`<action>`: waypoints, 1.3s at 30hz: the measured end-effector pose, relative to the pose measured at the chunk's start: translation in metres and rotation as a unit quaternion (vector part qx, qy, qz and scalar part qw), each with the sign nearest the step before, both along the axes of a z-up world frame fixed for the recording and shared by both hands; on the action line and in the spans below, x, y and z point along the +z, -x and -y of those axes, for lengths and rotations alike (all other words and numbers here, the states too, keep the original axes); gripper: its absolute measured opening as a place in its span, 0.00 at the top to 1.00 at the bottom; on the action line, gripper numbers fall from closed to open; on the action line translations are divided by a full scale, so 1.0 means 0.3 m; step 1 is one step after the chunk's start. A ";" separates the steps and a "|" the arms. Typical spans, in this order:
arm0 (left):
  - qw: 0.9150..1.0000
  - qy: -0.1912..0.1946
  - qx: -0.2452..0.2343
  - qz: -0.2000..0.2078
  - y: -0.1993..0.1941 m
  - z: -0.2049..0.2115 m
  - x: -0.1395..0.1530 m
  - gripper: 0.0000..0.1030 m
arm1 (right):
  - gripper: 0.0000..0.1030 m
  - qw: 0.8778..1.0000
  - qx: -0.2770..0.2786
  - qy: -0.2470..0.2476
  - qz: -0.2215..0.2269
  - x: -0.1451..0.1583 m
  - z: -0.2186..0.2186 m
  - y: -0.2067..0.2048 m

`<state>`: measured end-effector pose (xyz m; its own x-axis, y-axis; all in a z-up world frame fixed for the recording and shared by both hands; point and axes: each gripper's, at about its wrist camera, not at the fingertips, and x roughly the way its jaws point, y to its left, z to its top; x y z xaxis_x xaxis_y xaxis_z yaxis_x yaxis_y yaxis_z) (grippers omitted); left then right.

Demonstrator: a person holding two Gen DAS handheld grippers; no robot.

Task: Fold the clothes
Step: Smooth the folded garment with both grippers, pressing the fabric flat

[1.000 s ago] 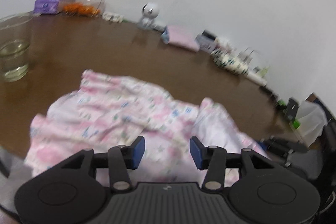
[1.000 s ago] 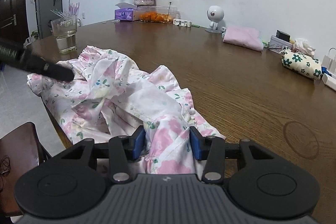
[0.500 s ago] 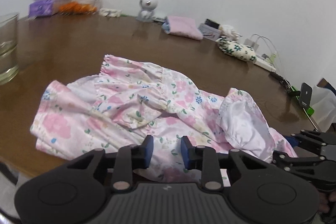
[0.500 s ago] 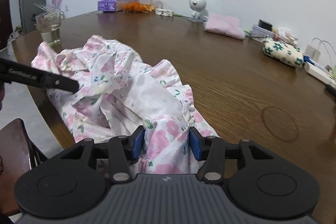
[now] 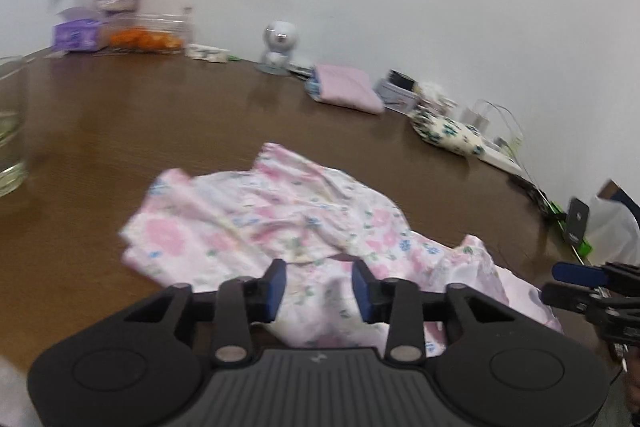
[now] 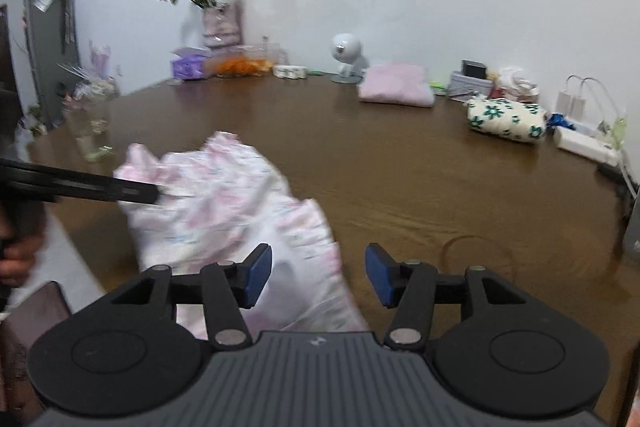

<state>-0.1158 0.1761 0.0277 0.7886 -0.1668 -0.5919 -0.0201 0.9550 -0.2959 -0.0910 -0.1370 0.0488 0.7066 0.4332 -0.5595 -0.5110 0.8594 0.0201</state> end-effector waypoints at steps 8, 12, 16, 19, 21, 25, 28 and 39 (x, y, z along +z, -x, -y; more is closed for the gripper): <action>0.999 -0.026 0.016 -0.034 -0.049 0.018 -0.047 0.61 | 0.69 0.999 0.019 0.027 -0.001 -0.067 -0.117 -0.164; 0.999 -0.036 0.007 -0.031 -0.075 0.028 -0.059 0.62 | 0.70 0.999 0.025 0.035 -0.032 -0.115 -0.159 -0.181; 0.999 -0.040 -0.002 -0.028 -0.093 0.034 -0.066 0.62 | 0.70 0.998 0.020 0.045 -0.039 -0.152 -0.173 -0.149; 0.999 -0.045 -0.007 -0.024 -0.111 0.046 -0.068 0.62 | 0.70 0.998 0.018 0.050 -0.043 -0.150 -0.175 -0.131; 0.998 -0.051 -0.013 -0.018 -0.131 0.057 -0.072 0.65 | 0.72 0.998 0.018 0.050 -0.045 -0.149 -0.168 -0.114; 0.997 -0.061 -0.039 -0.012 -0.197 0.090 -0.077 0.72 | 0.72 0.997 0.012 0.051 -0.053 -0.143 -0.123 -0.061; 0.996 -0.059 -0.072 -0.005 -0.259 0.115 -0.082 0.72 | 0.72 0.996 0.009 0.051 -0.066 -0.130 -0.089 -0.022; 0.998 -0.015 -0.053 -0.024 -0.351 0.024 -0.070 0.73 | 0.71 0.998 0.023 -0.016 -0.051 -0.050 -0.055 -0.187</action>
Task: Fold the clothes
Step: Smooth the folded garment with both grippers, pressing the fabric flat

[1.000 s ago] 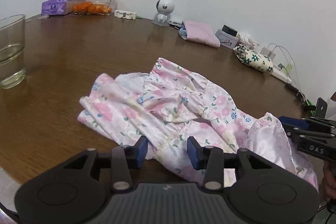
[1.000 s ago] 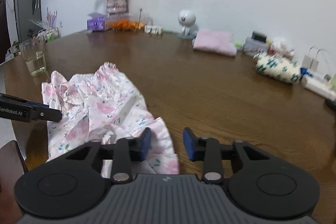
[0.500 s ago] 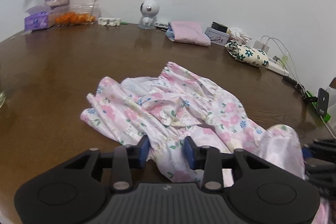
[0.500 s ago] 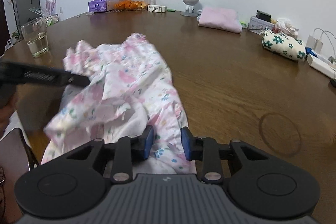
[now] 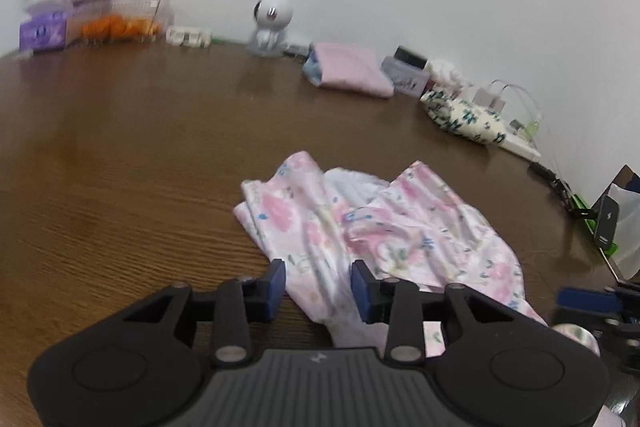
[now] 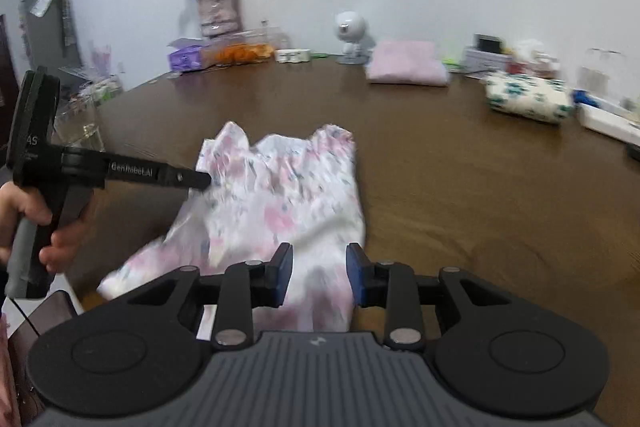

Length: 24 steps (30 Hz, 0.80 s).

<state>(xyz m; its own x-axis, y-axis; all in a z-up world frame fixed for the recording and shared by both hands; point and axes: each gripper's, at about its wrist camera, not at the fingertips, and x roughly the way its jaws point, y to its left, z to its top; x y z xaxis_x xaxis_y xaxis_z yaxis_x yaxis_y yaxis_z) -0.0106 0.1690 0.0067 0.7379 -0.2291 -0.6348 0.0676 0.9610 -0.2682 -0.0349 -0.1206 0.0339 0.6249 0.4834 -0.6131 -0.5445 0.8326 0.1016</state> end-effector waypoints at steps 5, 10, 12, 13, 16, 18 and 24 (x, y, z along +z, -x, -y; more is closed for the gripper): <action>0.998 -0.037 -0.043 0.006 -0.127 0.092 -0.004 0.92 | 0.81 0.998 0.012 0.050 -0.020 -0.078 -0.118 -0.102; 0.996 -0.054 -0.059 0.029 -0.209 0.167 -0.004 0.89 | 0.80 0.996 -0.060 0.065 -0.006 -0.083 -0.054 -0.104; 0.996 -0.049 -0.061 0.044 -0.203 0.169 0.015 0.85 | 0.80 0.994 -0.084 0.066 -0.006 -0.074 -0.005 -0.096; 0.996 -0.040 -0.065 0.053 -0.165 0.147 0.039 0.80 | 0.79 0.995 -0.090 0.053 0.000 -0.061 0.027 -0.080; 0.991 -0.015 -0.103 0.080 -0.007 0.081 0.111 0.69 | 0.65 0.997 -0.070 -0.009 0.041 -0.012 0.151 0.012; 0.984 -0.003 -0.155 0.093 0.121 0.063 0.129 0.62 | 0.63 0.998 -0.018 -0.048 0.041 0.007 0.185 0.075; 0.950 -0.047 -0.260 0.168 0.485 0.115 0.099 0.37 | 0.68 0.995 0.064 -0.070 -0.006 -0.046 0.106 0.142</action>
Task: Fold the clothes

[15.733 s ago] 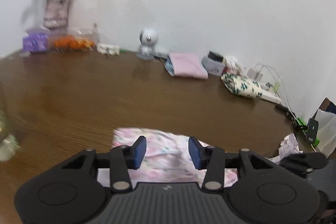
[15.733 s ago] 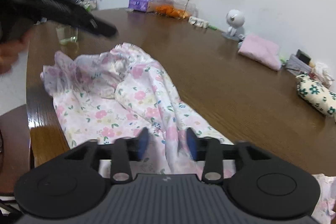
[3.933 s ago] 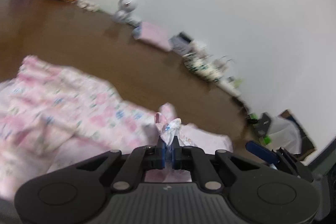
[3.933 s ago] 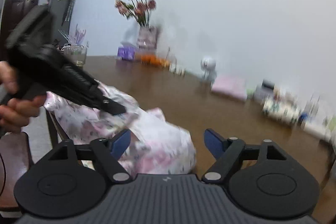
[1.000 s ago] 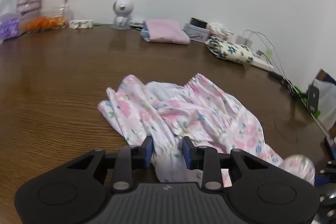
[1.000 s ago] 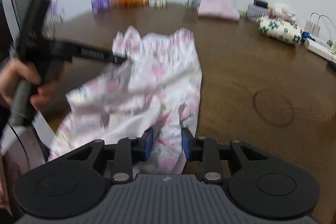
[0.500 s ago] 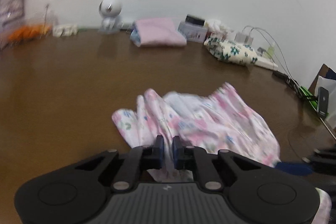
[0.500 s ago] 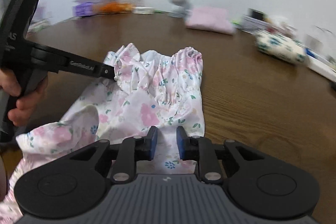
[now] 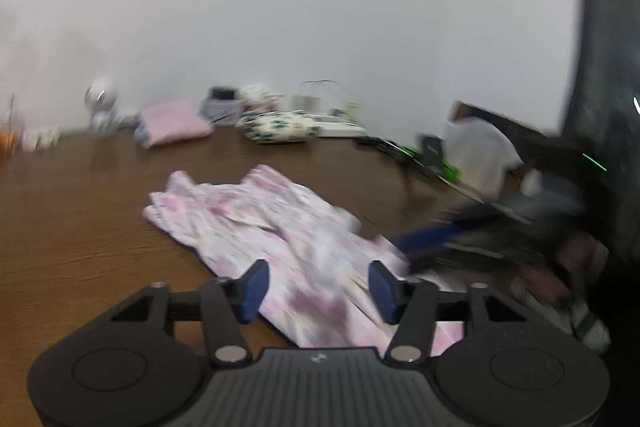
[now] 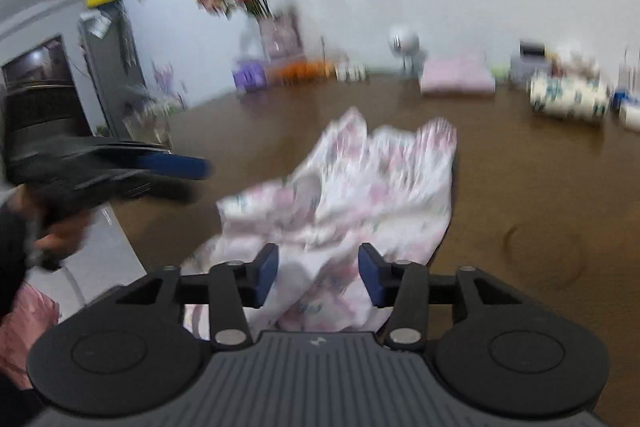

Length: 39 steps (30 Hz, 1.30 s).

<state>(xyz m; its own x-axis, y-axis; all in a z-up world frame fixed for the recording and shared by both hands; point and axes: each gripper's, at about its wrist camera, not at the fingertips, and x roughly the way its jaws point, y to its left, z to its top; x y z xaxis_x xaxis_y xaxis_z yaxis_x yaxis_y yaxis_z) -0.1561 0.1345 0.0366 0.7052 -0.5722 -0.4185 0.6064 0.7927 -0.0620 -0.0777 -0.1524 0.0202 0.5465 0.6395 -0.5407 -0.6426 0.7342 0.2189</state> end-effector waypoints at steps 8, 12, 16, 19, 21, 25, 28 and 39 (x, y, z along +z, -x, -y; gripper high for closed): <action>0.972 -0.161 -0.050 0.166 0.257 0.174 -0.131 0.24 | 0.88 0.997 -0.040 0.055 -0.045 -0.061 -0.095 -0.083; 0.934 -0.262 -0.078 0.232 0.276 0.246 -0.238 0.25 | 0.88 0.996 -0.035 0.073 -0.046 -0.064 -0.099 -0.076; 0.905 -0.304 -0.114 0.274 0.285 0.272 -0.304 0.25 | 0.87 0.995 -0.023 0.093 -0.042 -0.055 -0.107 -0.056; 0.900 -0.316 -0.134 0.269 0.255 0.271 -0.319 0.49 | 0.87 0.993 -0.015 0.109 -0.036 -0.049 -0.115 -0.022; 0.909 -0.314 -0.156 0.228 0.215 0.266 -0.307 0.68 | 0.87 0.992 -0.007 0.119 -0.032 -0.043 -0.119 0.005; 0.923 -0.288 -0.186 0.173 0.169 0.254 -0.256 0.80 | 0.87 0.991 0.004 0.124 -0.042 -0.031 -0.105 0.042; 0.939 -0.249 -0.206 0.122 0.119 0.239 -0.210 0.91 | 0.81 0.992 0.016 0.114 -0.049 -0.018 -0.072 0.047; 0.975 -0.088 -0.201 -0.022 -0.058 0.118 -0.094 0.94 | 0.17 0.955 0.198 0.100 0.195 0.049 0.000 0.352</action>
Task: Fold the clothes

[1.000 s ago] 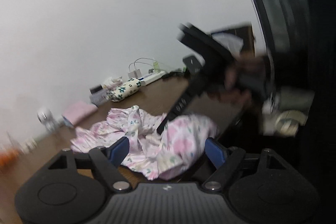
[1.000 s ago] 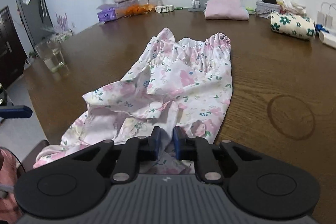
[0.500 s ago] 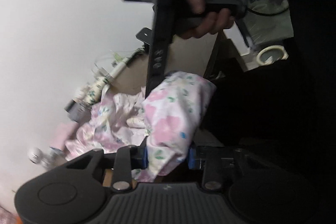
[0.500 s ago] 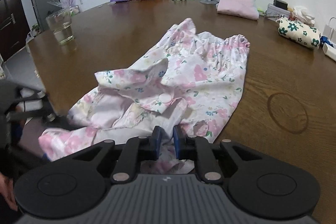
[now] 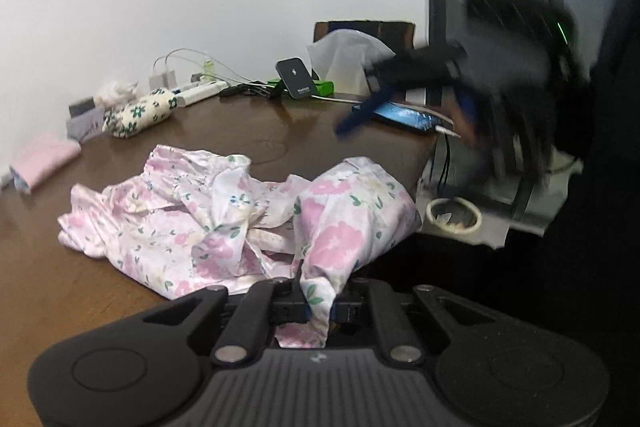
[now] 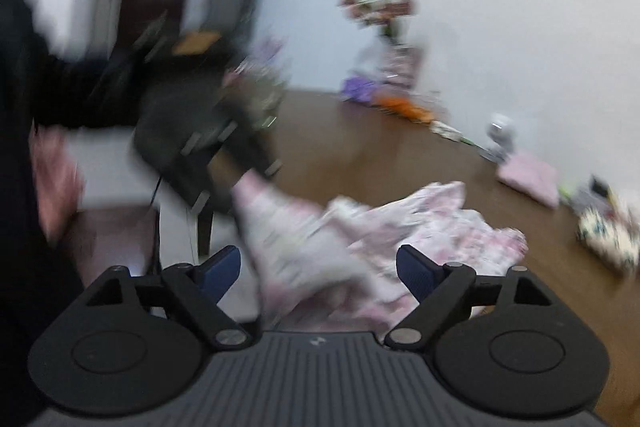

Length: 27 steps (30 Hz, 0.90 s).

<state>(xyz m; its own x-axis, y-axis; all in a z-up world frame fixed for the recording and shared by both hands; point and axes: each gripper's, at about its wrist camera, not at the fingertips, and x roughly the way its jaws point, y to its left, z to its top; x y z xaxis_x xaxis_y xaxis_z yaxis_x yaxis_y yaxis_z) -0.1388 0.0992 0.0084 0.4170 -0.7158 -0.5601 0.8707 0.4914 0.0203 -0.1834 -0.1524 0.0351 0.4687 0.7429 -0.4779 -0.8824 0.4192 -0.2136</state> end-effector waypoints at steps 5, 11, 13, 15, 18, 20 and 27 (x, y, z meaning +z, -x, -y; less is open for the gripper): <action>1.000 0.020 -0.005 -0.021 -0.002 -0.026 0.027 0.95 | 0.64 0.998 -0.011 0.058 0.011 -0.109 -0.090 -0.030; 1.000 0.007 -0.010 -0.003 0.055 -0.024 0.031 0.84 | 0.93 0.994 0.002 0.025 -0.110 -0.098 -0.056 -0.097; 1.000 -0.002 0.001 0.029 0.093 -0.030 0.036 0.46 | 0.93 0.988 0.015 0.010 -0.151 -0.087 -0.031 -0.108; 0.996 -0.016 0.020 0.080 0.133 -0.031 0.036 0.39 | 0.93 0.981 0.022 -0.006 -0.193 -0.077 -0.002 -0.145; 0.986 -0.050 0.029 0.154 0.180 -0.006 0.012 0.35 | 0.93 0.966 0.034 -0.036 -0.253 -0.068 0.042 -0.210; 0.978 -0.069 0.024 0.195 0.197 0.024 -0.021 0.34 | 0.93 0.955 0.043 -0.054 -0.287 -0.062 0.062 -0.250; 0.970 -0.086 -0.043 0.225 0.149 0.104 -0.054 0.30 | 0.93 0.938 0.076 -0.043 -0.334 -0.036 0.067 -0.315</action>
